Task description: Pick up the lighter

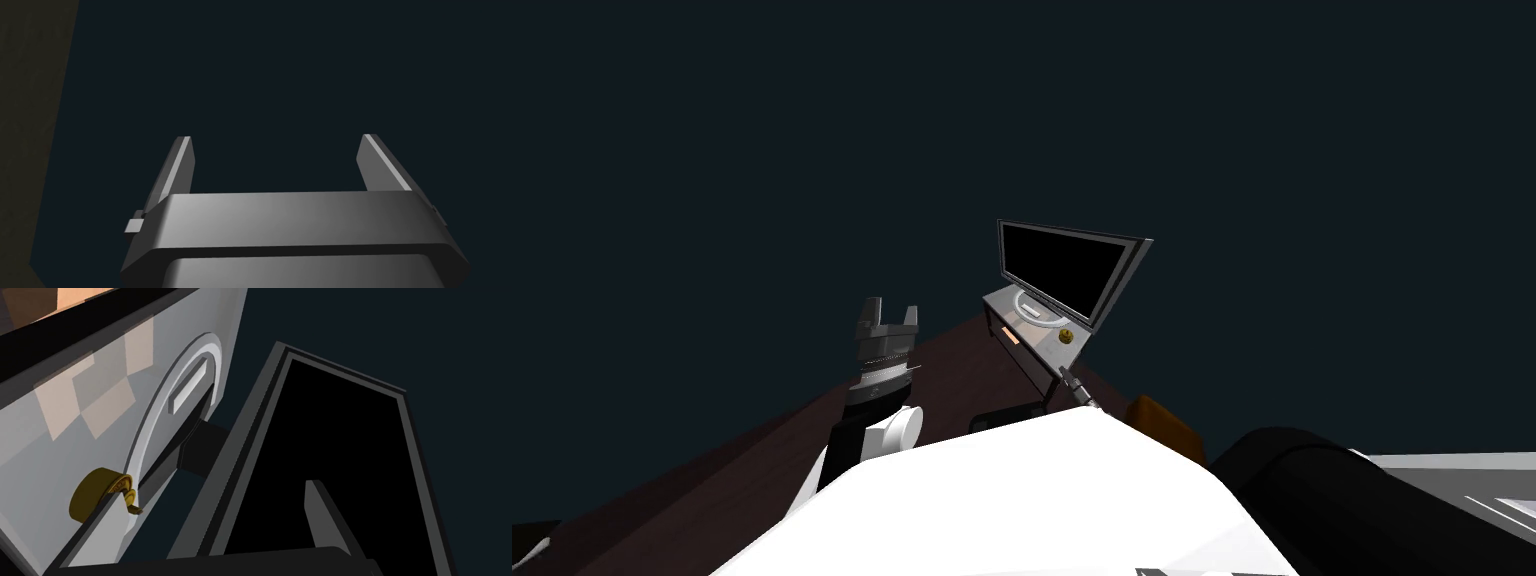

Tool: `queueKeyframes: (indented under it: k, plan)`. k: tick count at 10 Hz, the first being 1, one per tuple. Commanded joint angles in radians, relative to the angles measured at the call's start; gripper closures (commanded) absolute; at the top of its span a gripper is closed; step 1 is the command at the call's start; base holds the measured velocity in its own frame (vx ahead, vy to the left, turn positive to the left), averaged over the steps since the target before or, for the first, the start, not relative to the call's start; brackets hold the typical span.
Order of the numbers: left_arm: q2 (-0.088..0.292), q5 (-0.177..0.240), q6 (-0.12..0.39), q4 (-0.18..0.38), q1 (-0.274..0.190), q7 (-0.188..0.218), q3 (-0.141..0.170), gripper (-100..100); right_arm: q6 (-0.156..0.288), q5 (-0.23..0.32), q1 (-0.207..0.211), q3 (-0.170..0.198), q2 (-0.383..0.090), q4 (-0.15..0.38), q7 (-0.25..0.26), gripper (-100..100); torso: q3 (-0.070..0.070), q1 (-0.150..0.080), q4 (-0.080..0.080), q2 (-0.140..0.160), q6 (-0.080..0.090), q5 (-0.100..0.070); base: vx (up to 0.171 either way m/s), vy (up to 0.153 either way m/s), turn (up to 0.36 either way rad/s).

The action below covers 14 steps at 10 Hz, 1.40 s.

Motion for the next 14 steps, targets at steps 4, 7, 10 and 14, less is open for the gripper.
queueKeyframes:
  k: [4, 7, 10, 14]
  plan:
    - [0.0, 0.0, 0.0, 0.0, 0.0, 0.0, 0.0, 0, 0.028, 0.006, 0.037, 0.045, -0.068, 0.148, 0.08, -100, -0.001, 0.001, 0.0, -0.001, 0.0, 0.0, 0.037, 0.045, 0.137]
    - [0.0, 0.0, 0.0, 0.0, 0.0, 0.0, 0.0, 0, 0.038, 0.009, 0.054, 0.062, -0.101, 0.201, 0.117, -100, 0.0, 0.001, 0.0, -0.001, 0.0, 0.0, 0.031, 0.032, 0.094]
    - [0.0, 0.0, 0.0, 0.0, 0.0, 0.0, 0.0, 0, 0.048, 0.011, 0.07, 0.078, -0.134, 0.28, 0.155, -100, 0.0, 0.001, 0.0, -0.001, -0.001, 0.0, 0.035, 0.032, 0.103]
    - [0.0, 0.0, 0.0, 0.0, 0.0, 0.0, 0.0, 0, 0.066, 0.017, 0.097, 0.104, -0.193, 0.372, 0.235, -100, -0.001, 0.001, 0.0, -0.002, 0.0, 0.0, 0.047, 0.038, 0.114]
